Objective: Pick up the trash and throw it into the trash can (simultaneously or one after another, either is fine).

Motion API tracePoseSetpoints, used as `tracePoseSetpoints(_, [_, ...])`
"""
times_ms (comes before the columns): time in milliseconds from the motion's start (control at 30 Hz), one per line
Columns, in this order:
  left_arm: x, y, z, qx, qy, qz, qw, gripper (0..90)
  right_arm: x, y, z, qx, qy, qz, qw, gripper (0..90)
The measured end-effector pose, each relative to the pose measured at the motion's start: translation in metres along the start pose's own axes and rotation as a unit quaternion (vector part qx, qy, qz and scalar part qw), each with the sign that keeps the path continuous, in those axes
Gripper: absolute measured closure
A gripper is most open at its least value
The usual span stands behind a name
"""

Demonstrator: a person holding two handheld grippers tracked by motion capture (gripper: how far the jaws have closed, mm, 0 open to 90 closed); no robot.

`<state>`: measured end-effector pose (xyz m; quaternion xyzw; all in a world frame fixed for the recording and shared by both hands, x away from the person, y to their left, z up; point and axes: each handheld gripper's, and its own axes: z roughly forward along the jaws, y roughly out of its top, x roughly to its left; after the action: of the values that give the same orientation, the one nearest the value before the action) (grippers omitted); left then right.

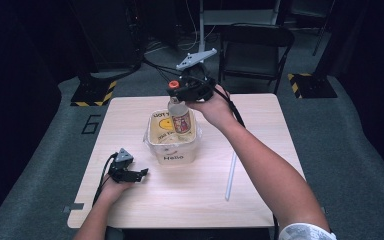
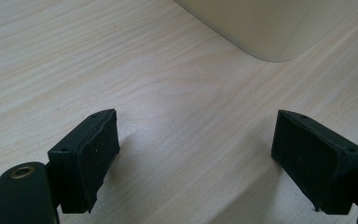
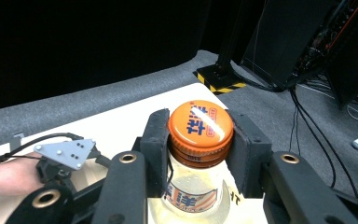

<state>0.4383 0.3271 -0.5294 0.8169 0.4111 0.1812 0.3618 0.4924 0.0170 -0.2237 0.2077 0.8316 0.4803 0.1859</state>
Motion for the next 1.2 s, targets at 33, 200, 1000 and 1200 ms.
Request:
tracePoseSetpoints(33, [0.0,0.0,0.0,0.0,0.0,0.0,1.0,14.8,0.0,-0.001,0.003,0.003,-0.002,0.001,1.0,61.6])
tracePoseSetpoints(200, [0.0,0.0,0.0,0.0,0.0,0.0,1.0,14.8,-0.001,-0.006,0.013,0.002,-0.006,0.005,1.0,61.7])
tracePoseSetpoints(1000, [0.001,0.0,0.0,0.002,-0.001,0.004,1.0,14.8,-0.023,-0.039,0.057,0.024,-0.037,0.03,0.9986,61.7])
tracePoseSetpoints(1200, [0.0,0.0,0.0,0.003,-0.001,0.002,1.0,14.8,-0.028,-0.046,0.065,0.023,-0.042,0.042,0.9979,61.7])
